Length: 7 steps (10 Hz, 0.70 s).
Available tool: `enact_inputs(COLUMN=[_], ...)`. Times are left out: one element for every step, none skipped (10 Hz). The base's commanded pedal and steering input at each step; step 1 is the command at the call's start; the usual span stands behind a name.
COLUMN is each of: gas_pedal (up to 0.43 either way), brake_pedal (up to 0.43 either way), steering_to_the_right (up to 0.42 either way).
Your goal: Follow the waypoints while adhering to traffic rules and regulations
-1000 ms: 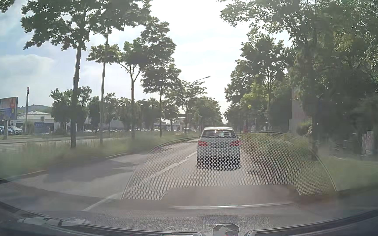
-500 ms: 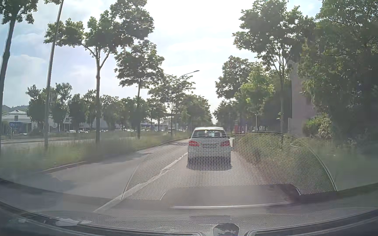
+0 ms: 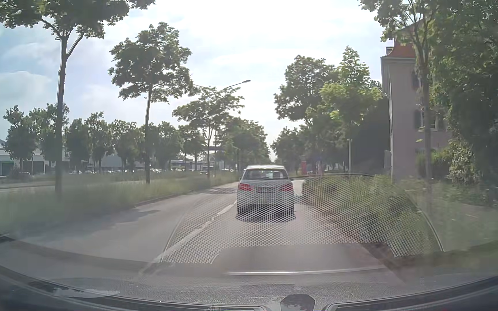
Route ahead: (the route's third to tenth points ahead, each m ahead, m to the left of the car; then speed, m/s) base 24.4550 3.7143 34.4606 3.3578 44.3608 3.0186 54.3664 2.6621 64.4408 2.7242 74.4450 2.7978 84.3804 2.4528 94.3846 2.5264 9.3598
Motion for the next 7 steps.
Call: enact_inputs(gas_pedal=[0.079,0.079,0.079,0.079,0.079,0.079,0.098], brake_pedal=[0.0,0.0,0.0,0.0,0.0,0.0,0.0], steering_to_the_right=[0.005,0.004,0.003,0.003,0.003,0.003,0.003])
